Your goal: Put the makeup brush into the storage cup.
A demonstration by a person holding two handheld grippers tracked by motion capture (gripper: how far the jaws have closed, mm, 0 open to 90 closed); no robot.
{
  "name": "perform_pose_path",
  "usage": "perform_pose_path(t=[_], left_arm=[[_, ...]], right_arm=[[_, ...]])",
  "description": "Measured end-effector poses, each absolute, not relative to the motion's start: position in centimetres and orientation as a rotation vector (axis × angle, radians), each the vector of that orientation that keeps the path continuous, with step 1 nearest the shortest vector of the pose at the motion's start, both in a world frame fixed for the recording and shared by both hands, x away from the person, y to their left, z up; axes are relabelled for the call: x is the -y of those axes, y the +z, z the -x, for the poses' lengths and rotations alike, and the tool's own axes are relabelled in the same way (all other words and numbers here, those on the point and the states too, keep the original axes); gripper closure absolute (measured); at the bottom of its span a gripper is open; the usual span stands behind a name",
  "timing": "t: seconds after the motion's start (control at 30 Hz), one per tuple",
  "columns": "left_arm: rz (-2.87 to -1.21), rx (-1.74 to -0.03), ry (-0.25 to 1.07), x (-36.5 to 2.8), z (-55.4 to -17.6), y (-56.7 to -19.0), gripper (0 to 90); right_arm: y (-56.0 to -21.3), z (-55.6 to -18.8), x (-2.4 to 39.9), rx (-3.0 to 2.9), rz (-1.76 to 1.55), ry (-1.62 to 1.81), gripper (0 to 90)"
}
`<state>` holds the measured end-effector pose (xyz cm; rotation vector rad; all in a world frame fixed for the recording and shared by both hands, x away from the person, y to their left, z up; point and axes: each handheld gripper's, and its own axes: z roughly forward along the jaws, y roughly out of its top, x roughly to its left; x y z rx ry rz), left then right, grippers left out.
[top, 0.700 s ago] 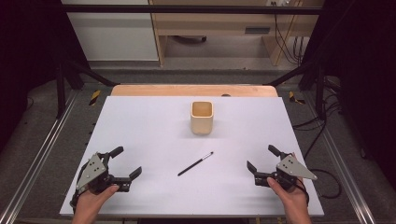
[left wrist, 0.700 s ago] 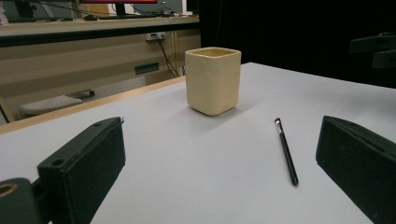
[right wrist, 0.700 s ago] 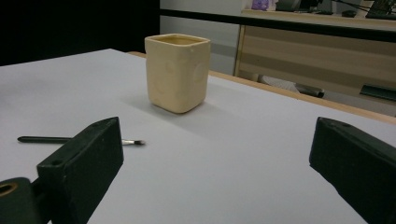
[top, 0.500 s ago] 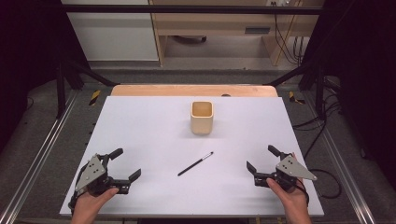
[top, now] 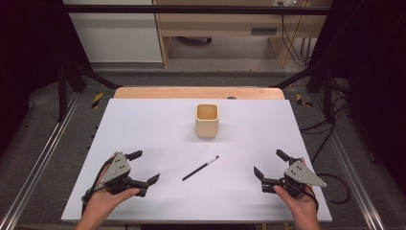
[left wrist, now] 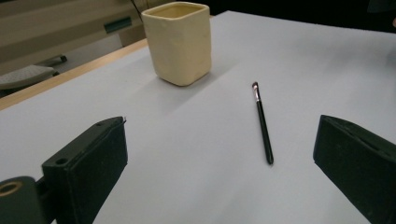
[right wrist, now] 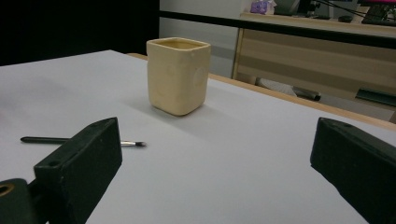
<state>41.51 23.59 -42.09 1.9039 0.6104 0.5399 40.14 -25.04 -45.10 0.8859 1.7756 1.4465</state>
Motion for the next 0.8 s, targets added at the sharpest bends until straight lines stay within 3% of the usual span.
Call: perform_pose_path(t=[0.8], left_arm=[[-2.239,-0.582,0.382,-13.5,-45.7,-40.7,4.9]], right_arm=[[-45.2,-40.0,25.1,-1.788,-0.903,1.424,2.0]])
